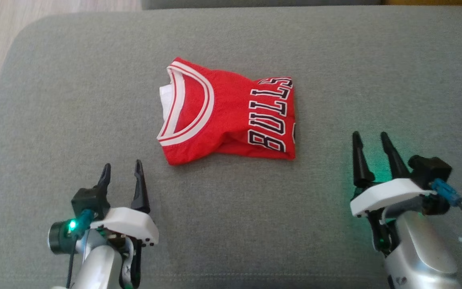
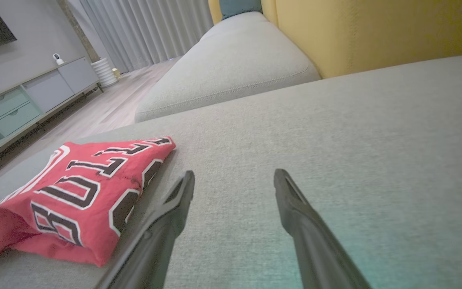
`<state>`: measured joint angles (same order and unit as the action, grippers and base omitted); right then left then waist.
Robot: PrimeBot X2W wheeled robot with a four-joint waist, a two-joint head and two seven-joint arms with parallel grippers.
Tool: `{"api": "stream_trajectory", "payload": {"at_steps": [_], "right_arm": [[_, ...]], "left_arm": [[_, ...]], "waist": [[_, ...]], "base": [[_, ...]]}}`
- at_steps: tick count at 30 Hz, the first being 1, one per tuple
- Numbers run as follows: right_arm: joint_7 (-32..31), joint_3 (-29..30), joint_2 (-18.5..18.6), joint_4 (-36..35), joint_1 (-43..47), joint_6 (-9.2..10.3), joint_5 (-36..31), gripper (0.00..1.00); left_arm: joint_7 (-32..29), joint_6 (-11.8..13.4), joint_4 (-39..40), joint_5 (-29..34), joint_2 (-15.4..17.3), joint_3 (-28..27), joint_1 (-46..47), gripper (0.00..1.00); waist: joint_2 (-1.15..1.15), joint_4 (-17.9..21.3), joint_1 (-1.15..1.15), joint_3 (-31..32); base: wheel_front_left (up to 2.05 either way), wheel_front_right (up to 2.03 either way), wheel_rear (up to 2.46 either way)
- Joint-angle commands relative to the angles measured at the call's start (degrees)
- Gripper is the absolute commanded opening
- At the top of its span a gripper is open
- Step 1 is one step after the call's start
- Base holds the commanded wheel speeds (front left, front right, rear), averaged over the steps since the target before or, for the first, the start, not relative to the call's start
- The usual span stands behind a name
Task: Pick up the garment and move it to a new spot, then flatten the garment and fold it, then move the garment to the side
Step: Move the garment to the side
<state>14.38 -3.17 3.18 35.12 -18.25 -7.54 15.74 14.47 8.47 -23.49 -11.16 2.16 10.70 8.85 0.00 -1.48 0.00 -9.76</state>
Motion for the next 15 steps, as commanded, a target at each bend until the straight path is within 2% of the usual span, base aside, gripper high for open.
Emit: {"api": "stream_trajectory", "payload": {"at_steps": [1,8,15], "right_arm": [[0.62,-2.68,-0.30,-0.79,-2.79,0.05,0.60,1.00],[0.62,-7.01,-0.30,2.72,-8.57,0.05,2.46,1.00],[0.62,-10.32,-0.30,9.28,-13.47,0.05,5.41,1.00]], "left_arm": [[0.52,-0.23,2.24,0.17,0.72,-0.82,2.18,1.00],[0.52,-0.32,2.28,-0.93,0.72,2.11,3.94,1.00],[0.52,0.26,2.28,-2.63,0.72,4.51,3.88,1.00]], "waist": [[0.00,-1.07,0.00,-1.26],[0.00,-4.90,0.00,-3.43],[0.00,-8.91,0.00,-4.15]], "base": [[0.00,0.00,0.00],[0.00,0.00,0.00],[0.00,0.00,0.00]]}}
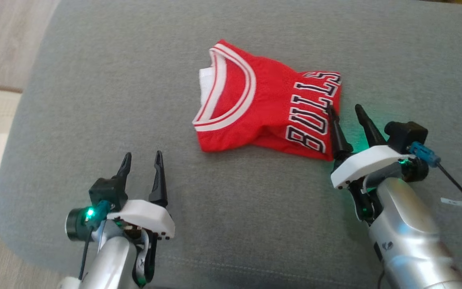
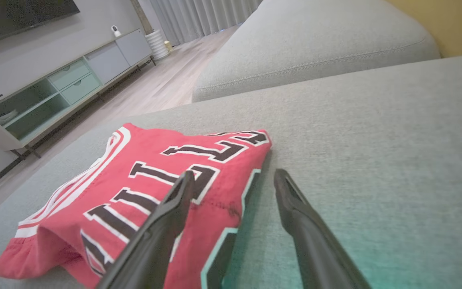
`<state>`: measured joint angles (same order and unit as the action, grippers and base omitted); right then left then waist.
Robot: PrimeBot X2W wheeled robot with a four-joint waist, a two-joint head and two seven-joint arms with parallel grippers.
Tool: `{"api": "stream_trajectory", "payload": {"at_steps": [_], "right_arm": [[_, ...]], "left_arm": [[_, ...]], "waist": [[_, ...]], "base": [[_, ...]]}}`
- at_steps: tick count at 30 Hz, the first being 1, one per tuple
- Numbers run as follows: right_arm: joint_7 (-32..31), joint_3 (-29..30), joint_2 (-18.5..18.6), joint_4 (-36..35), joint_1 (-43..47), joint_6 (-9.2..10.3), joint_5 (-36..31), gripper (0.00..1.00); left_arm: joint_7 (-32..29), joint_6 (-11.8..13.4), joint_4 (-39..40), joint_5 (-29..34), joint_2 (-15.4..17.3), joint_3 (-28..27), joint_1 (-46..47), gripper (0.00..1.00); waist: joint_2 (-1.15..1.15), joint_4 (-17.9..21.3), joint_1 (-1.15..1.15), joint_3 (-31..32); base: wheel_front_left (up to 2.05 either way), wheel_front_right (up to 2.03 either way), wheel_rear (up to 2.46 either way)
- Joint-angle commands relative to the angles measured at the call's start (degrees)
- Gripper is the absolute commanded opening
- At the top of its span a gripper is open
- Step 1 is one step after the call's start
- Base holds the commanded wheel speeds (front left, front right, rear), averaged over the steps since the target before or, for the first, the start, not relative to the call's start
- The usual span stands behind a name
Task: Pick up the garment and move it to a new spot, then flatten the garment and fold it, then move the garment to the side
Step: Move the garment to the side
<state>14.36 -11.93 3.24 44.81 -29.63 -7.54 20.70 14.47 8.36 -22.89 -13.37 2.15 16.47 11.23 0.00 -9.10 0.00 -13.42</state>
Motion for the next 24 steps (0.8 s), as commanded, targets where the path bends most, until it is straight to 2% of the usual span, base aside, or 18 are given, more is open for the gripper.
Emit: {"api": "stream_trajectory", "payload": {"at_steps": [1,6,7,8,10,14,17,24], "right_arm": [[0.63,-1.80,-0.35,0.66,-2.64,0.05,1.11,1.00],[-0.27,-3.19,-0.36,5.84,-4.25,0.05,2.70,1.00],[-0.75,-3.66,-0.36,7.07,-4.48,0.05,3.13,0.95],[-1.13,-4.01,-0.36,8.13,-4.66,0.05,3.78,0.67],[-1.55,-5.03,-0.36,9.83,-5.18,0.05,4.62,0.00],[-0.71,-6.53,-0.36,10.93,-6.12,0.05,6.53,0.00],[0.03,-6.88,-0.36,10.67,-6.98,0.05,7.60,0.00],[0.59,-7.89,-0.36,7.55,-7.77,0.05,9.06,0.00]], "left_arm": [[0.52,0.40,1.73,-0.54,0.73,-1.02,1.42,1.00],[0.52,0.48,1.70,-0.81,0.73,-0.77,1.14,1.00],[0.52,0.49,1.76,-0.80,0.73,-0.80,1.12,1.00],[0.52,0.48,1.80,-0.79,0.73,-0.90,1.13,1.00],[0.52,0.46,1.83,-0.80,0.73,-1.21,1.33,1.00],[0.52,0.42,1.70,-0.56,0.73,-1.69,1.64,1.00],[0.52,0.17,1.74,-0.07,0.73,-2.24,1.79,1.00],[0.52,-0.80,1.35,1.60,0.73,-4.20,2.37,1.00]], "waist": [[0.00,-1.72,0.00,-0.64],[0.00,-2.67,0.00,-0.99],[0.00,-2.75,0.00,-1.13],[0.00,-2.78,0.00,-1.26],[0.00,-2.52,0.00,-1.73],[0.00,-0.62,0.00,-1.62],[0.00,2.18,0.00,-1.39],[0.00,13.75,0.00,-1.33]], "base": [[0.00,0.00,0.00],[0.00,0.00,0.00],[0.00,0.00,0.00],[0.00,0.00,0.00],[0.00,0.00,0.00],[0.00,0.00,0.00],[0.00,0.00,0.00],[0.00,0.00,0.00]]}}
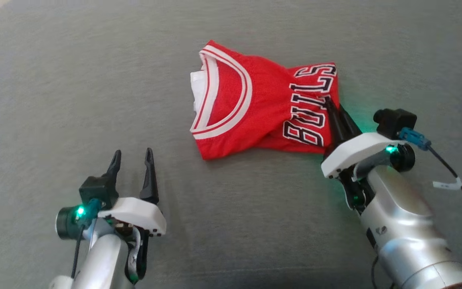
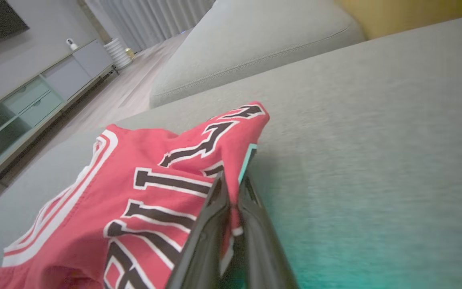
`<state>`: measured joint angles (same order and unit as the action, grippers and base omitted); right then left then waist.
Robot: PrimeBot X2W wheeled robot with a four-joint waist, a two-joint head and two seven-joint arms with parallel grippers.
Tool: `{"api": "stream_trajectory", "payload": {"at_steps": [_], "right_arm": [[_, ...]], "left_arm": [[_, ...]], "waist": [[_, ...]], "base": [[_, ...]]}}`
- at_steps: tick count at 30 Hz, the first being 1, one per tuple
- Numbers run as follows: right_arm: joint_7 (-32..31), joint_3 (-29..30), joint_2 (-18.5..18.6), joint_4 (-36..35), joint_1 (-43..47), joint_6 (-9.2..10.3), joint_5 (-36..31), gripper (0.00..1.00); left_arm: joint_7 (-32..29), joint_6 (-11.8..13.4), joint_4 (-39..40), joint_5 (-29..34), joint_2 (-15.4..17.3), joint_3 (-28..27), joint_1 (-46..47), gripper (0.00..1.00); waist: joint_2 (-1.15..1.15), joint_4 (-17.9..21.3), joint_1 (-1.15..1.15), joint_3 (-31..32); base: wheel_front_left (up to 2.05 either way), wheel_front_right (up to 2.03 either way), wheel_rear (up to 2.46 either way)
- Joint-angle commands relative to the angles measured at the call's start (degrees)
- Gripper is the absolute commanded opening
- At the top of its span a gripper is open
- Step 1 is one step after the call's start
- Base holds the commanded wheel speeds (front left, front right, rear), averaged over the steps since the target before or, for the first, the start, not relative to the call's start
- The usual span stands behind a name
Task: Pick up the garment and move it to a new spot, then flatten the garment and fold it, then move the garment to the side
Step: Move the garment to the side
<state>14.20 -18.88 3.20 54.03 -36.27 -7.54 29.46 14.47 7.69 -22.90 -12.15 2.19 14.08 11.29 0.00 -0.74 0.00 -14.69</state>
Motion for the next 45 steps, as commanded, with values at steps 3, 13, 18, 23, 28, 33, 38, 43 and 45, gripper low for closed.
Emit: {"api": "stream_trajectory", "payload": {"at_steps": [3,13,18,23,28,33,38,43,45], "right_arm": [[0.77,-0.69,-0.32,-4.27,-0.92,0.05,0.34,0.00],[0.79,2.11,-0.08,-10.57,0.27,0.05,-2.81,0.00],[0.79,4.18,1.73,-11.91,-1.38,0.05,-5.20,0.00],[-0.10,5.61,4.79,-11.10,-6.51,0.05,-8.17,0.00],[-2.10,9.82,10.67,-6.37,-14.30,0.05,-14.18,0.00],[-2.48,14.71,17.65,-1.61,-19.38,0.05,-22.90,0.00],[-3.97,21.07,18.30,2.03,-21.57,0.05,-25.76,1.00],[-1.41,24.78,17.29,1.56,-21.86,0.05,-29.52,1.00],[-0.43,26.20,16.40,0.15,-21.58,0.05,-31.21,1.00]], "left_arm": [[0.52,-0.81,1.06,1.39,0.69,-2.43,3.12,1.00],[0.52,-3.21,0.00,4.89,0.69,-2.91,6.56,1.00],[0.52,-3.98,-0.59,5.86,0.69,-2.67,6.76,1.00],[0.52,-4.58,-0.97,6.60,0.69,-2.73,6.88,1.00],[0.52,-4.96,-1.19,7.19,0.69,-3.07,7.69,1.00],[0.52,-4.96,-0.86,7.02,0.69,-3.19,7.86,1.00],[0.52,-4.67,-0.62,6.52,0.69,-3.81,7.04,1.00],[0.52,-4.08,-0.16,6.13,0.69,-4.17,6.98,1.00],[0.52,-3.67,-0.08,5.74,0.69,-4.60,7.05,1.00]], "waist": [[0.00,11.20,0.00,-0.58],[0.00,26.14,0.00,-3.14],[0.00,27.88,0.00,-3.49],[0.00,27.45,0.00,-4.32],[0.00,24.39,0.00,-5.66],[0.00,20.62,0.00,-6.87],[0.00,18.86,0.00,-7.29],[0.00,18.02,0.00,-7.10],[0.00,17.62,0.00,-6.64]], "base": [[0.00,0.00,0.00],[0.00,0.00,0.00],[0.00,0.00,0.00],[0.00,0.00,0.00],[0.00,0.00,0.00],[0.00,0.00,0.00],[0.00,0.00,0.00],[0.00,0.00,0.00],[0.00,0.00,0.00]]}}
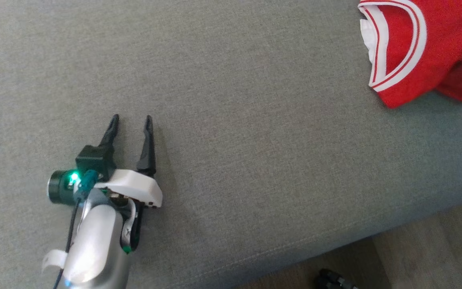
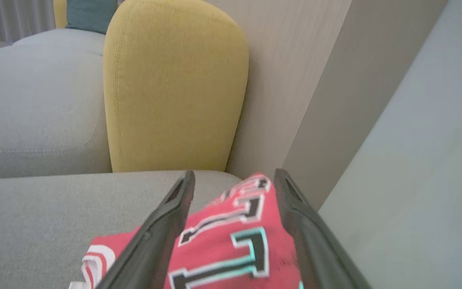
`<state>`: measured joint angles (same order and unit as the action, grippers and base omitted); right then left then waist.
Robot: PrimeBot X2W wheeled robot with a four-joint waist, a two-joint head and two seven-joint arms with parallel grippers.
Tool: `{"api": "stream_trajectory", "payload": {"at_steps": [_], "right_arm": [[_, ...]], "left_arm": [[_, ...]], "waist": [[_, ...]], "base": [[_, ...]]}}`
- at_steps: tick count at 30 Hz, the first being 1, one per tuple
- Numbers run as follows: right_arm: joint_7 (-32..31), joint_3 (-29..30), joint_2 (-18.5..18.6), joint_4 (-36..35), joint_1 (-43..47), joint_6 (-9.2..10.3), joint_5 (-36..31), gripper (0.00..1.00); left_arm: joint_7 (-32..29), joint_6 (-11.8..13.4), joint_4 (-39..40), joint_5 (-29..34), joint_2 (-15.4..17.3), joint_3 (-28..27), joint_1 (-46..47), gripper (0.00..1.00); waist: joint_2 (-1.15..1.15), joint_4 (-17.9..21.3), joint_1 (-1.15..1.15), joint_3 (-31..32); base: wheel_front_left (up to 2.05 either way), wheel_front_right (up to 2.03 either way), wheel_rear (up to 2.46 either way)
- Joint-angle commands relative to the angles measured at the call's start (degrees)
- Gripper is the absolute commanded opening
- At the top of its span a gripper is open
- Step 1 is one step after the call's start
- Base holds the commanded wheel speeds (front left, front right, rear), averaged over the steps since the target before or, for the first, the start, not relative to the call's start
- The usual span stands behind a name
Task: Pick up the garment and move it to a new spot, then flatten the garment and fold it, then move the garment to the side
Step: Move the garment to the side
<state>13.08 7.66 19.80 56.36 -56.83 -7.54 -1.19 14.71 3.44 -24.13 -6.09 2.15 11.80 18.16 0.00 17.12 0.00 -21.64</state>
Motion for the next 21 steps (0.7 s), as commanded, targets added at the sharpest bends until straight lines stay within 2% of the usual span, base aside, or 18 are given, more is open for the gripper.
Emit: {"api": "stream_trajectory", "payload": {"at_steps": [1,6,12,16,21], "right_arm": [[1.06,0.05,-0.86,-3.24,-0.76,0.05,-1.44,1.00],[1.80,0.57,-6.78,-9.50,1.73,0.05,-2.26,1.00],[1.90,-4.01,-13.10,-16.21,7.56,0.05,2.47,1.00],[1.90,-8.00,-14.94,-18.86,12.56,0.05,5.13,1.00],[1.91,-10.26,-15.97,-19.17,16.96,0.05,6.65,1.00]], "left_arm": [[0.29,0.84,1.21,-0.45,0.73,-2.63,0.18,1.00],[0.29,2.11,1.57,-0.73,0.73,-4.19,-0.10,1.00],[0.29,3.33,1.99,-2.57,0.73,-5.79,-0.63,1.00],[0.29,3.42,2.40,-3.96,0.73,-6.21,-1.21,1.00],[0.29,3.33,3.03,-5.73,0.73,-6.63,-2.25,1.00]], "waist": [[0.00,-0.45,0.00,0.57],[0.00,-1.78,0.00,2.00],[0.00,-5.19,0.00,3.91],[0.00,-8.13,0.00,4.96],[0.00,-10.97,0.00,6.24]], "base": [[0.00,0.00,0.00],[0.00,0.00,0.00],[0.00,0.00,0.00],[0.00,0.00,0.00],[0.00,0.00,0.00]]}}
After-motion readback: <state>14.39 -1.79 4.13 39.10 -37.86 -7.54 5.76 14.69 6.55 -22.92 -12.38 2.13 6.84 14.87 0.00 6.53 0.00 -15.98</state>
